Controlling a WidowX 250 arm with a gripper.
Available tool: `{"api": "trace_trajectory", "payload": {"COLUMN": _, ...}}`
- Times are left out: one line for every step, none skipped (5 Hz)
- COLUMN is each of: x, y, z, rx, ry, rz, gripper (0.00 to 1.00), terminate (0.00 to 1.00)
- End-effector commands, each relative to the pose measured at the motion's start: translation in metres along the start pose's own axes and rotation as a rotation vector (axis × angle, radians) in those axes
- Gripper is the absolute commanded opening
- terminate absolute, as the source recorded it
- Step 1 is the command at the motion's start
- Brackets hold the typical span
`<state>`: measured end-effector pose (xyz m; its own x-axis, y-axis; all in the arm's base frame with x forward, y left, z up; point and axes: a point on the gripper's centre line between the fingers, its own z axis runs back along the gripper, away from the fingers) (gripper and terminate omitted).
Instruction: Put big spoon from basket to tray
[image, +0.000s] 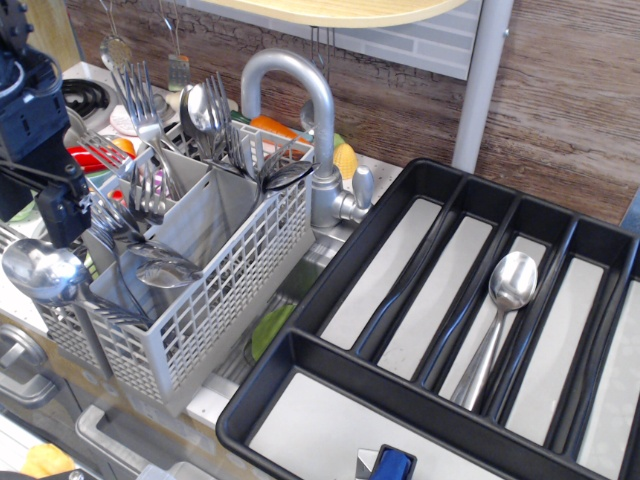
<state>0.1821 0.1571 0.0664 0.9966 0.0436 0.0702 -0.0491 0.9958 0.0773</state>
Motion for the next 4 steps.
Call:
{"api": "trace_trajectory", "payload": {"x": -0.004, "y": 0.010, "z": -0.010, "rx": -0.038, "ry": -0.034, "rz": -0.007, "gripper": 1.00, "terminate": 0.00}}
{"api": "trace_trajectory", "payload": {"x": -0.010, "y": 0.005, "z": -0.021, "rx": -0.077, "ry": -0.046, "rz": 0.044, "gripper": 1.00, "terminate": 0.00}}
{"api": "trace_trajectory", "payload": {"x": -0.018, "y": -0.003, "z": -0.032, "rx": -0.102, "ry": -0.066, "rz": 0.103, "gripper": 0.00, "terminate": 0.00}}
{"api": "trace_trajectory", "payload": {"x": -0.019, "y": -0.007, "z": -0.032, "rx": -0.115, "ry": -0.061, "rz": 0.130, "gripper": 0.00, "terminate": 0.00}}
